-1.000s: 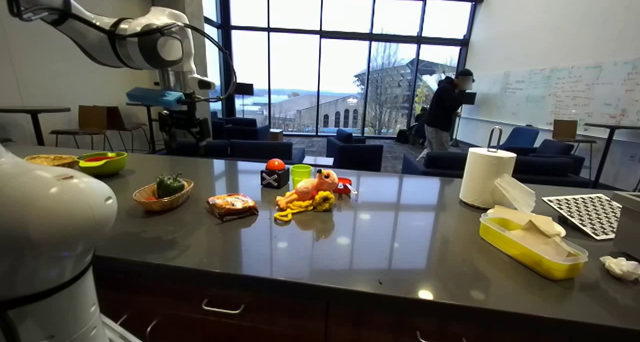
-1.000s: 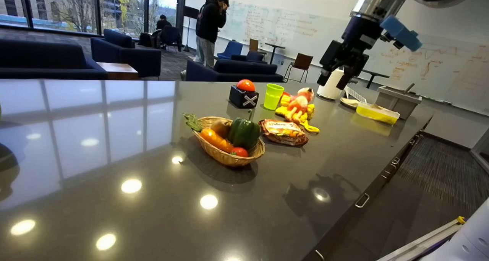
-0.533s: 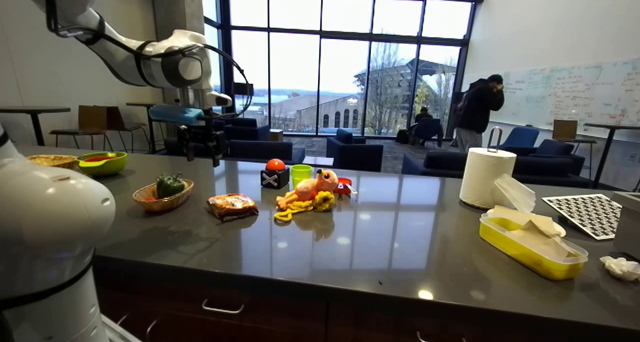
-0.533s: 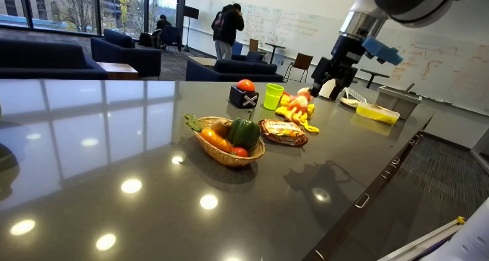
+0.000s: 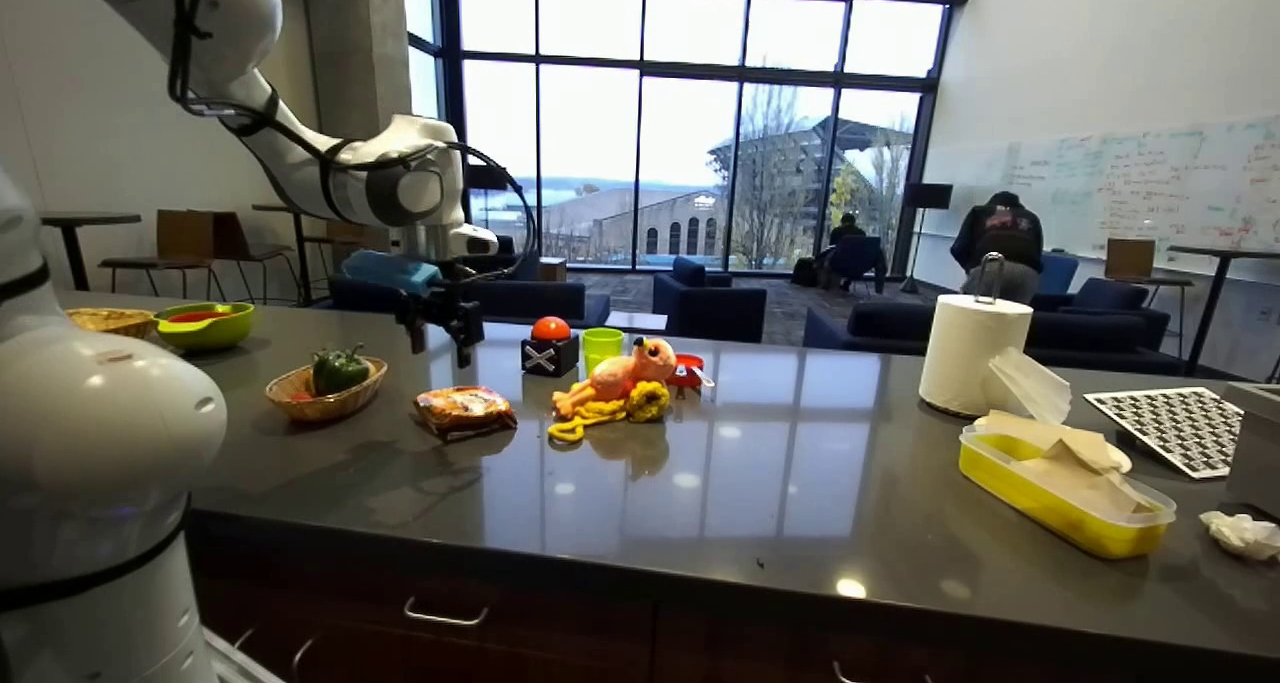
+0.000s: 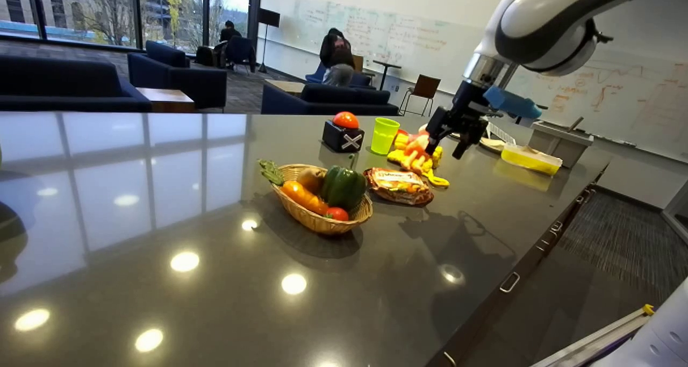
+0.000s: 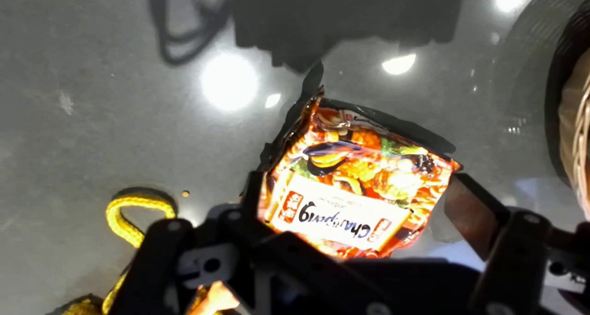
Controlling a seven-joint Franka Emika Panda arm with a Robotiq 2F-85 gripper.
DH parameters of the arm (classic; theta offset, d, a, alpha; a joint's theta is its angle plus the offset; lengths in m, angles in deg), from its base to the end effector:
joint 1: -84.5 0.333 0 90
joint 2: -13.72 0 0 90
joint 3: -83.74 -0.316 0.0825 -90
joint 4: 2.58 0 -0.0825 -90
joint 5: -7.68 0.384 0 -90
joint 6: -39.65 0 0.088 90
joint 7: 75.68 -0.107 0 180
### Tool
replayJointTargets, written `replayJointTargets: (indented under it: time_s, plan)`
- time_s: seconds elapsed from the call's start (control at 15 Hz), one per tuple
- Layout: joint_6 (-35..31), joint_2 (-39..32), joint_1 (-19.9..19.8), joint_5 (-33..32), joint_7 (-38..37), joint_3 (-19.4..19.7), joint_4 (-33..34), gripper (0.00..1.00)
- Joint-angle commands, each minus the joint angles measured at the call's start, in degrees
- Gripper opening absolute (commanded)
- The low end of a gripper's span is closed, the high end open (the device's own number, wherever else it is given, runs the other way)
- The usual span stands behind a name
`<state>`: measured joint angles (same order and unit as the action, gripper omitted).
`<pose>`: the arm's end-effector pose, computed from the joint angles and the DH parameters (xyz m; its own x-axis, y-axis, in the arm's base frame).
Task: Move the brown packet to the right
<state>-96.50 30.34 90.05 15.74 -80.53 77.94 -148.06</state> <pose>0.4316 0.0879 0.3871 0.9932 0.0104 0.1156 0.0209 -0.9957 -0.0905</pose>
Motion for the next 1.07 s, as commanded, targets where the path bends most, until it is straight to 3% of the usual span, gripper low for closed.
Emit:
replayJointTargets:
  time_s: [0.0, 1.0]
  plan:
    - [-4.6, -3.1, -1.2, 0.1, -3.3, 0.3, -1.0, 1.00]
    - [-10.1, -14.1, -1.6, 0.3, -14.5, 0.5, -0.1, 1.00]
